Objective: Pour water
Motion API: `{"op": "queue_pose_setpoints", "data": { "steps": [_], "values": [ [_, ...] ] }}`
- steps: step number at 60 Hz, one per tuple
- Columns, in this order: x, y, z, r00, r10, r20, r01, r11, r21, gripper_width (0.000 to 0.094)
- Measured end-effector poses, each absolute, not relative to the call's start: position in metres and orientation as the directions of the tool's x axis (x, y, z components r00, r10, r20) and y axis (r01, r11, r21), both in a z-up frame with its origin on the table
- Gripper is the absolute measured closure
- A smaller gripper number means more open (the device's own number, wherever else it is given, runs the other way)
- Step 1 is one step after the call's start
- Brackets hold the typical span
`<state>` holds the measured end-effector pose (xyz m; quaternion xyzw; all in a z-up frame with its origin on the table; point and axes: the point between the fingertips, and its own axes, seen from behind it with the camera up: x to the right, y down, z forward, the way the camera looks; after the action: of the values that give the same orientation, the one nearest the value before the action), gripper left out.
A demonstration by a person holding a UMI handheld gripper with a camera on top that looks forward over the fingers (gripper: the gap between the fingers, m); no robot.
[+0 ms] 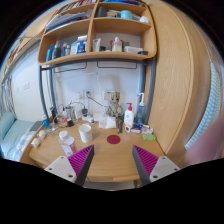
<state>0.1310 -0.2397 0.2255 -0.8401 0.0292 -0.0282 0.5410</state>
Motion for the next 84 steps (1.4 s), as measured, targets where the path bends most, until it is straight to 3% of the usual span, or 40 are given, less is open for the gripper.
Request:
{"op": "queue_pose_setpoints", "data": {
  "steps": [9,10,23,36,47,59,65,76,84],
  "values": [
    [0.103,-0.244,0.187,0.999,-0.043,0.017,-0.004,-0.45,-0.893,0.0142],
    [0.088,-0.241,0.17,0.999,-0.041,0.012,-0.008,-0.447,-0.895,0.0144],
    [0.006,-0.226,0.095,0.998,0.057,-0.028,0.001,-0.454,-0.891,0.0129],
    [-0.056,-0.169,0.055,0.987,0.134,-0.093,-0.031,-0.41,-0.912,0.0138],
    [-0.065,-0.122,0.066,0.987,0.143,-0.077,-0.026,-0.329,-0.944,0.0143],
    [-0.056,-0.094,0.062,0.993,0.116,0.017,0.053,-0.311,-0.949,0.0146],
    [-0.057,-0.09,0.057,0.992,0.12,0.039,0.072,-0.287,-0.955,0.0303],
    [-0.058,-0.088,0.06,0.993,0.115,0.009,0.038,-0.254,-0.966,0.0415],
    [-0.053,-0.085,0.059,0.998,0.066,0.003,0.02,-0.259,-0.966,0.0446]
  ]
}}
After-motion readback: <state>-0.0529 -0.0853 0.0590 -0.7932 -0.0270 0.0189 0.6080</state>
